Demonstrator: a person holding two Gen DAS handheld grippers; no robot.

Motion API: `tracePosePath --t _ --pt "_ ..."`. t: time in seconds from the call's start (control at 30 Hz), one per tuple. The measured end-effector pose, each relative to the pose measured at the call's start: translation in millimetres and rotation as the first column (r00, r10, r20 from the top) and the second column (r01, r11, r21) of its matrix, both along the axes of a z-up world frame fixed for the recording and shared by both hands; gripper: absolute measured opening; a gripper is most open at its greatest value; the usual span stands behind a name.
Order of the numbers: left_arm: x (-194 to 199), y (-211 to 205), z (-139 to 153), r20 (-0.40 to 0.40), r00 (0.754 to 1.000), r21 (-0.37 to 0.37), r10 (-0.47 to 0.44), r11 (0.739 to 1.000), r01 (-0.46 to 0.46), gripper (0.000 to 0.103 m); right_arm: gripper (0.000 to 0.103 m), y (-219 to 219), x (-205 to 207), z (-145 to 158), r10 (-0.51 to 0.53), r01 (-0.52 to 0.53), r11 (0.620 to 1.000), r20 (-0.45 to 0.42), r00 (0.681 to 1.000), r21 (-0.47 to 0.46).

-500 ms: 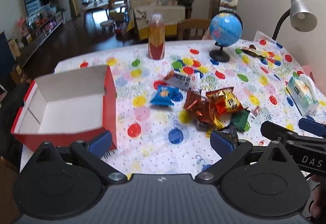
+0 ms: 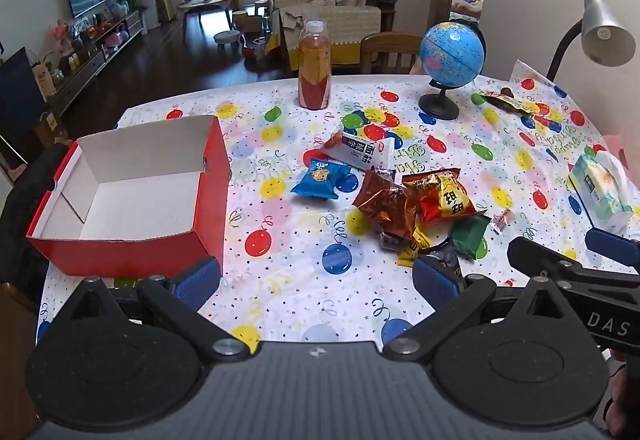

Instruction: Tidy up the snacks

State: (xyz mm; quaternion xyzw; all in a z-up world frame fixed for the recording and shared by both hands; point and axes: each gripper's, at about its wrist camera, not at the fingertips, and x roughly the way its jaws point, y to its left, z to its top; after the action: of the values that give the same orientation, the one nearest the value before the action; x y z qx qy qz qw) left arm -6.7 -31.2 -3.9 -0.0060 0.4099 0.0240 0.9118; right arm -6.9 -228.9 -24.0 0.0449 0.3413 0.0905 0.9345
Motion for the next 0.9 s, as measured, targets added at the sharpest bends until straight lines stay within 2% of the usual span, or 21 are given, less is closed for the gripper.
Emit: tracePosePath --t 0.27,0.9 --pt "0.9 4.4 -1.9 -0.025 0.999 -0.009 0.029 1.000 -0.029 0.103 0.103 0.3 0.2 0.4 0.007 -0.006 1.000 -0.020 1.000 0.008" --pt "-6.5 0.4 -5.0 -0.039 0.999 -0.024 0.028 0.999 -0.029 0.103 0.101 -0.8 -11.9 3.8 -0.017 0.016 0.999 -0.021 1.000 -0.029"
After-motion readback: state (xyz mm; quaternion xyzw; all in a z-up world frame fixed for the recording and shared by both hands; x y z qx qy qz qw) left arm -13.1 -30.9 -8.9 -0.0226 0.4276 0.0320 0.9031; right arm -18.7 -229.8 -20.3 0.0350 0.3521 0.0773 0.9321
